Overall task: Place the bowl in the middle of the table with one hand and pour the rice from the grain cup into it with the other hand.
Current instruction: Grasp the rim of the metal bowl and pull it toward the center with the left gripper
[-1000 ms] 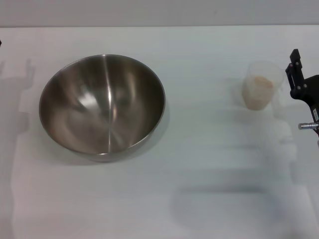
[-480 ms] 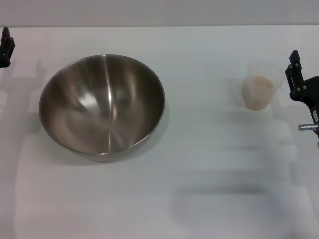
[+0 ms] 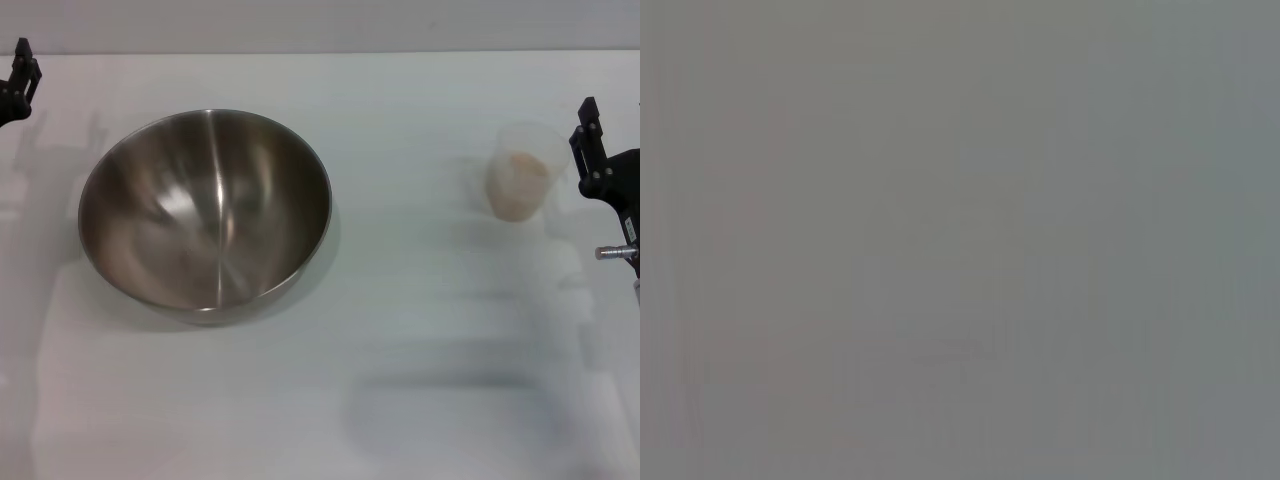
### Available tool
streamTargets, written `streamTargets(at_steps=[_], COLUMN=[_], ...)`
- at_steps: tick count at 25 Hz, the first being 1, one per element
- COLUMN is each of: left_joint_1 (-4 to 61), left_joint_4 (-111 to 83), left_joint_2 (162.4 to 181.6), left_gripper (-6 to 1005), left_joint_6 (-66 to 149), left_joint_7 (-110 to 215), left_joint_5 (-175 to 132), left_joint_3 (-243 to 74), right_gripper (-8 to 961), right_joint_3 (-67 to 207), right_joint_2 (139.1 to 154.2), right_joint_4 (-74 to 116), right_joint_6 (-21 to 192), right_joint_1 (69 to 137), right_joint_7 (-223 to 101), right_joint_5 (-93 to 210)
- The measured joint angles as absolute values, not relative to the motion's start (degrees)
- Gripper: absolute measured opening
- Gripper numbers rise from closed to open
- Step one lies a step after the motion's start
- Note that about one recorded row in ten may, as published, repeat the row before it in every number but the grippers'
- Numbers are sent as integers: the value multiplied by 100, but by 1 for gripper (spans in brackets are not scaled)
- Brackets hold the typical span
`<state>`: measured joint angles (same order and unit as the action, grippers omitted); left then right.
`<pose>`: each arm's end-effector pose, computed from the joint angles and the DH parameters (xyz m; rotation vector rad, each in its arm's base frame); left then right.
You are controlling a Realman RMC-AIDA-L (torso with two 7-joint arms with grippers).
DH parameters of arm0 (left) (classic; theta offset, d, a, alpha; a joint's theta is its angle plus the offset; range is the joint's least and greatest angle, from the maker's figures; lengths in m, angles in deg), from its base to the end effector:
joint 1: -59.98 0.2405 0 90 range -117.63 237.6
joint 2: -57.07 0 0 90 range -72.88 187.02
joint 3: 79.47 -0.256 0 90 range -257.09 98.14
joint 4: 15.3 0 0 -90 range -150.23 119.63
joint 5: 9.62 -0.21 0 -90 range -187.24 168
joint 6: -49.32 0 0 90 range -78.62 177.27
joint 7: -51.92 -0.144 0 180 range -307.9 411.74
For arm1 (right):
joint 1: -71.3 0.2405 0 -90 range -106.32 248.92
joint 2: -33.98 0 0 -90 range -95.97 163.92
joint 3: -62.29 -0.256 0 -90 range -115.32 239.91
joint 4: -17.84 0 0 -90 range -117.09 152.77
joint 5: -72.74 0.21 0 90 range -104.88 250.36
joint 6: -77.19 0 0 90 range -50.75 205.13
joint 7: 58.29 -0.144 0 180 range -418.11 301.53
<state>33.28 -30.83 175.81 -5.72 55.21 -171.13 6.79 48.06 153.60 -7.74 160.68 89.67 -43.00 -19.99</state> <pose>-0.3241 0.3737 0.0184 -1.5114 -0.4954 -0.5862 0.2948 0.2707 -0.0425 -1.4624 0.4044 0.7125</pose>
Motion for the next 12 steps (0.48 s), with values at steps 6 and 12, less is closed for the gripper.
streamTargets(at_steps=[6,12], left_joint_1=[3366,3377], left_joint_4=[-3085,-3086], left_joint_2=[17557,17568], left_gripper=[697,697], left_joint_6=[-770,-780], left_joint_7=[5949,5989], left_joint_5=[-17106,-17107], left_joint_3=[824,1087], right_gripper=[609,609], right_joint_3=[4800,4776], right_joint_2=[15360,15360], right_joint_4=[-764,-752], right_joint_6=[16060,16055], right_joint_1=[8987,9030], right_joint_7=[-4300,-4300], right_joint_5=[-1999,-1998])
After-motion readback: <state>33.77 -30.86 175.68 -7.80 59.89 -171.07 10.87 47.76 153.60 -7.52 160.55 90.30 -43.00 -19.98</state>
